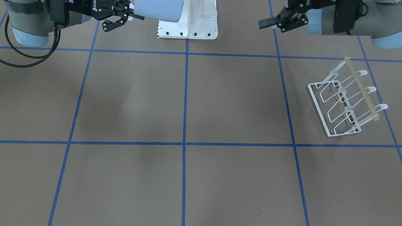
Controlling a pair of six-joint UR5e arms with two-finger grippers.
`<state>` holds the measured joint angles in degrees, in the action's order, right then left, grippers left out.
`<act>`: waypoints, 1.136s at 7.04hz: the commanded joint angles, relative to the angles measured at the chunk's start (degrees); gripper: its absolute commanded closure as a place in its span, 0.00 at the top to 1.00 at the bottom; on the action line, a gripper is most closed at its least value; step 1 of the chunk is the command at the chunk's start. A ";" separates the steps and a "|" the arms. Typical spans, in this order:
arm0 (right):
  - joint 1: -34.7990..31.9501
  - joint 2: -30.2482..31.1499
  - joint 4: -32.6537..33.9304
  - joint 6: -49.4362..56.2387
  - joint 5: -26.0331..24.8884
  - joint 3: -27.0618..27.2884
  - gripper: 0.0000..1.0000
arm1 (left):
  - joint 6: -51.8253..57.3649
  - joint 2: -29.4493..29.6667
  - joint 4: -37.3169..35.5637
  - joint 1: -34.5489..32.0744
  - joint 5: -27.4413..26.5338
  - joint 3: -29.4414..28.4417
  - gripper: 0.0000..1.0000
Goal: Hang cup on cup holder
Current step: 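Lift the cup with the right gripper toward the table centre while the left arm approaches, then close the left gripper on the cup's closed end beside the right gripper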
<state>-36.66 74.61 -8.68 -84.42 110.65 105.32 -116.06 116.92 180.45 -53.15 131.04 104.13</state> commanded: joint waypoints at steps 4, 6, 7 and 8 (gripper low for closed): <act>9.49 -2.54 -11.00 -0.93 -13.43 -0.29 0.00 | -9.35 -0.38 5.79 6.04 -7.37 0.11 0.99; 9.93 -3.24 -9.78 -0.49 -13.70 -0.82 0.00 | -9.71 -0.38 5.79 7.79 -7.29 0.02 0.99; 10.02 -4.46 -9.69 -0.40 -13.97 -2.13 0.00 | -9.71 -0.38 5.88 8.93 -7.29 0.20 0.99; 10.02 -5.35 -9.69 -0.40 -14.32 -2.92 0.00 | -9.71 -0.38 5.88 9.64 -7.29 0.55 0.99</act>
<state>-26.69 70.37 -18.50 -84.87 96.71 103.43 -125.75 116.54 186.30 -44.48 123.74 104.36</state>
